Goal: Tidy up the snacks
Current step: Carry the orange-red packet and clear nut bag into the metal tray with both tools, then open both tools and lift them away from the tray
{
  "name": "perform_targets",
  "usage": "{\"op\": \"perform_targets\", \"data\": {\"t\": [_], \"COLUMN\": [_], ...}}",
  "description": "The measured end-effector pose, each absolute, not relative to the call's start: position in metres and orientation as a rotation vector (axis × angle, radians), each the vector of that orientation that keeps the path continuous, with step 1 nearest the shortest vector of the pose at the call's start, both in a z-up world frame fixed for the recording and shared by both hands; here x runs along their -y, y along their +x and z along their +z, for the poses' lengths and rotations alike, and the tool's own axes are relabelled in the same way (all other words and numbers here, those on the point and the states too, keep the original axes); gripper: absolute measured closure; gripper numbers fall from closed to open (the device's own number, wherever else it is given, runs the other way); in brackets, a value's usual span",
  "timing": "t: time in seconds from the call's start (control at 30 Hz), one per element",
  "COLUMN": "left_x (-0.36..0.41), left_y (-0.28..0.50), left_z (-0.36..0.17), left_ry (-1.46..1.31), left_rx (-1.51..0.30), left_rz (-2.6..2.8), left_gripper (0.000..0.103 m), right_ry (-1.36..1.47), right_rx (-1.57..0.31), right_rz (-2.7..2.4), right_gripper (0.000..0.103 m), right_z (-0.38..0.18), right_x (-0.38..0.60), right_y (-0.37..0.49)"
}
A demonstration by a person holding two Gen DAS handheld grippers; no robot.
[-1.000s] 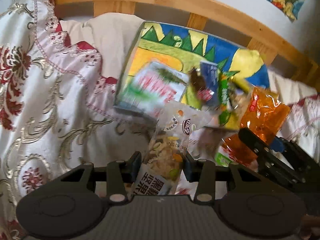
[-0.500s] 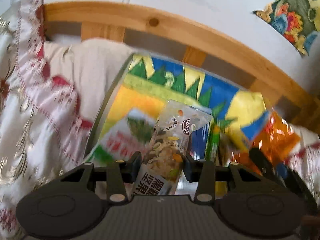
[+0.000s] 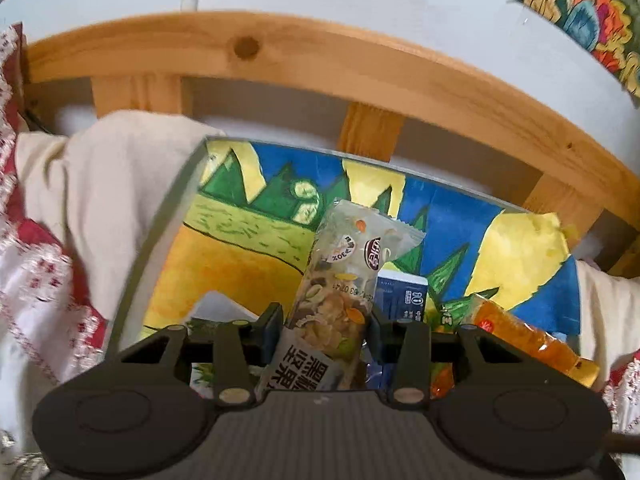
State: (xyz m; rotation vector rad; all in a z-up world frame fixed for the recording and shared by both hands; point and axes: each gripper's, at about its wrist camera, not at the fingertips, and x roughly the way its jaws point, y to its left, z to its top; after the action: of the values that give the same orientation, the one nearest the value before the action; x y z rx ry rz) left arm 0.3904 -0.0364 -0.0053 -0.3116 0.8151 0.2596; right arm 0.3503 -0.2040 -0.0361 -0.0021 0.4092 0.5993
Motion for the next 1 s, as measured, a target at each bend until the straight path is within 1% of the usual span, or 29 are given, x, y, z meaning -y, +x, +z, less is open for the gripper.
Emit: {"op": "perform_targets", "data": {"t": [0.07,0.17,0.2,0.23,0.27,0.37,0.4,0.47,0.6,0.67,0.77,0.83,0.93,1.0], "left_x": [0.038,0.041,0.042,0.042,0.042,0.039,0.037,0.034,0.029,0.026,0.022,0.018,0.010,0.003], "left_y": [0.394,0.398,0.398,0.399,0.398,0.396,0.395,0.392,0.385,0.381,0.372,0.364,0.347,0.334], "left_z": [-0.014,-0.022,-0.024,-0.024,-0.023,-0.020,-0.018,-0.015,-0.008,-0.003,0.008,0.014,0.023,0.028], "left_ry": [-0.322,-0.332,-0.331,-0.330,-0.329,-0.332,-0.340,-0.352,-0.360,-0.368,-0.375,-0.380,-0.386,-0.393], "left_rx": [-0.827,-0.844,-0.849,-0.851,-0.845,-0.833,-0.826,-0.818,-0.807,-0.795,-0.760,-0.740,-0.703,-0.673], "left_rz": [0.258,0.249,0.245,0.242,0.242,0.244,0.243,0.242,0.251,0.252,0.258,0.258,0.265,0.269], "left_gripper": [0.056,0.055,0.055,0.055,0.053,0.045,0.044,0.038,0.031,0.025,0.018,0.015,0.007,0.004], "right_ry": [-0.005,0.005,0.002,-0.002,-0.005,-0.001,-0.001,-0.005,-0.013,-0.012,-0.011,-0.018,-0.026,-0.026], "right_rx": [-0.419,-0.418,-0.414,-0.405,-0.397,-0.395,-0.393,-0.386,-0.374,-0.368,-0.353,-0.338,-0.318,-0.304], "right_rz": [0.593,0.594,0.588,0.582,0.579,0.579,0.580,0.578,0.570,0.563,0.556,0.544,0.532,0.525], "right_gripper": [0.061,0.056,0.048,0.043,0.042,0.039,0.037,0.034,0.026,0.023,0.018,0.013,0.008,0.005], "right_z": [-0.040,-0.042,-0.042,-0.042,-0.042,-0.042,-0.042,-0.041,-0.038,-0.036,-0.030,-0.025,-0.014,-0.007], "right_x": [0.204,0.205,0.205,0.205,0.205,0.205,0.205,0.205,0.203,0.203,0.202,0.202,0.202,0.202], "right_y": [0.352,0.353,0.352,0.352,0.351,0.351,0.350,0.349,0.346,0.344,0.339,0.335,0.327,0.321]}}
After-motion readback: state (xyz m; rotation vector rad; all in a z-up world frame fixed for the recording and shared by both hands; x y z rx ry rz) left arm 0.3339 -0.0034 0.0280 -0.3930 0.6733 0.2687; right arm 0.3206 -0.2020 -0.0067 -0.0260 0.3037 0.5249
